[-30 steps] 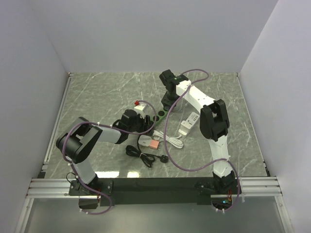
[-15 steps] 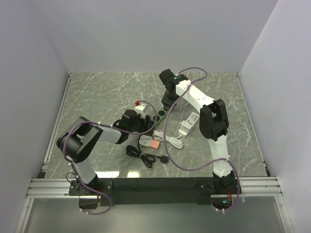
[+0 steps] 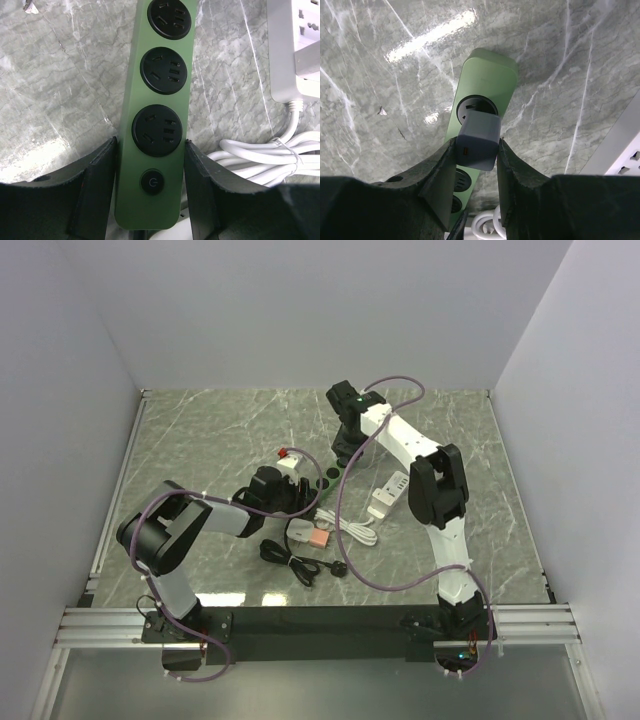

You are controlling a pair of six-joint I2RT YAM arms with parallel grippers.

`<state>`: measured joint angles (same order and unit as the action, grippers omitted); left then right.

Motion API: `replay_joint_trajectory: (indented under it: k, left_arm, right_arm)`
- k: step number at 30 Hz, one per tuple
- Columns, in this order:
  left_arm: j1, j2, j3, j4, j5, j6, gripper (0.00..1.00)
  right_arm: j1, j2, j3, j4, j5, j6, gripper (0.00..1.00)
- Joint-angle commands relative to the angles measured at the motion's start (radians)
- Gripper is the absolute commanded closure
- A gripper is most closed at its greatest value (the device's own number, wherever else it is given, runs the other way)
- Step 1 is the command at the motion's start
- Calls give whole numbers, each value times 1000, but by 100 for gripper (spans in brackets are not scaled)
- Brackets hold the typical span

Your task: Insert the plug

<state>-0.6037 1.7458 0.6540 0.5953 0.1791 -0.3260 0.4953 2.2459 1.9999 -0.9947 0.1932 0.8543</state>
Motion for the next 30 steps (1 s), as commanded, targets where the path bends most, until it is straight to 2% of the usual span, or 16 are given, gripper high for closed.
replay_joint_trajectory:
  k: [1, 5, 20, 23, 25, 30]
  left_arm:
    - [-4, -11, -40, -77, 45, 4, 46]
    - [-4, -11, -39, -77, 46, -1, 46]
    - [-5, 10, -42, -58, 74, 1, 48]
    - [-5, 33, -34, -58, 82, -2, 49]
    - [-5, 44, -27, -68, 71, -4, 50]
    - [-5, 37, -37, -65, 43, -8, 57]
  right_arm:
    - [-57, 124, -99, 42, 308, -90, 100]
    - [-43, 101, -153, 57, 330, -92, 100]
    - [-15, 95, -184, -7, 333, -130, 100]
    - [-8, 67, -237, 28, 302, -129, 100]
    - [-12, 28, -298, 73, 196, -150, 100]
    - [-24, 37, -291, 71, 183, -179, 100]
